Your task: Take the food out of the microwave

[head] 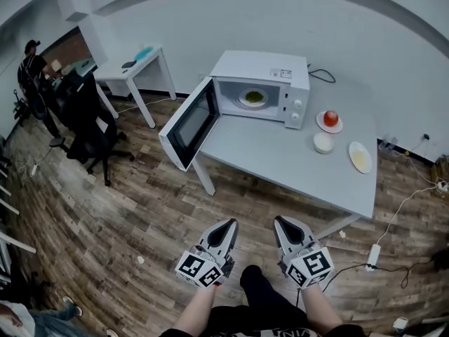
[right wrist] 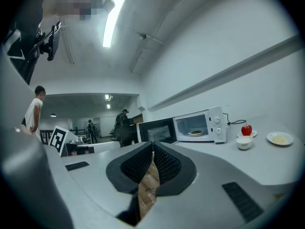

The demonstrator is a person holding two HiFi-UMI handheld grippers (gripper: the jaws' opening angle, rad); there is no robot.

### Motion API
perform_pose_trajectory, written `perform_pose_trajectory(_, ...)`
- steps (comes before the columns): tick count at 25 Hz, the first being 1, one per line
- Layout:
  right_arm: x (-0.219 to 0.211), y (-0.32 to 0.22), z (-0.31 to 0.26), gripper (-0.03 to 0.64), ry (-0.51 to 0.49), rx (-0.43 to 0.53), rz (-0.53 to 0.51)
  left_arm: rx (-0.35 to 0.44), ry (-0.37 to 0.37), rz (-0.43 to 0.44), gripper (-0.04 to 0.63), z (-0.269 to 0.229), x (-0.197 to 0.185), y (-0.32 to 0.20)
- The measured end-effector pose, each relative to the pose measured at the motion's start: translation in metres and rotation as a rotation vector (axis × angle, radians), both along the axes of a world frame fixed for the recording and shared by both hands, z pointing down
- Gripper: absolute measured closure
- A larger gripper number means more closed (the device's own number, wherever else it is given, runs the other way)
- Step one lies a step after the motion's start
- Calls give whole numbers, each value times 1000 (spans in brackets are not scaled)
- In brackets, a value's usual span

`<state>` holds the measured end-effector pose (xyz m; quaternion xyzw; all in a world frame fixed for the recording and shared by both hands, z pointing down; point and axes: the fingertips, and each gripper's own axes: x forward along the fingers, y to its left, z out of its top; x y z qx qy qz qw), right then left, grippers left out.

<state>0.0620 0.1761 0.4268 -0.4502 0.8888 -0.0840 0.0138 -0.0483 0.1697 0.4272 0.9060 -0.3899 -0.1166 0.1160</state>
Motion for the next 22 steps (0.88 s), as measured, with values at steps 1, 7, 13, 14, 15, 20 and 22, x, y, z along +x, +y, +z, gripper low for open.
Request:
perform_pose_trajectory(1, 0, -8, 1, 583, -5, -2, -1, -3, -1, -3, 586, 1, 0, -8)
perform_pose_trajectory(7, -2, -64, -4, 581, -27, 7, -9, -1, -12, -22, 586, -6, -2, -67)
perform_pose_trajectory(13, 7, -116, -5, 581, -42, -15, -14, -3, -21, -19, 586, -12, 11, -124)
perform_pose_trajectory(14, 8, -123, -5, 581, -42, -18, -16, -5, -21, -18, 586, -13, 13, -131)
perform_pose_trajectory(15, 8, -131, -4, 581, -43, -22, -16, -8, -20, -18, 586, -13, 14, -139)
perform_pose_trajectory(20, 8, -169, 2, 581, -49, -33, -21, -15, -23, -23, 586, -8, 14, -175)
perform_pose_trajectory(22, 6, -183, 5, 581, -51, -39, -24, -16, -25, -25, 586, -6, 14, -189)
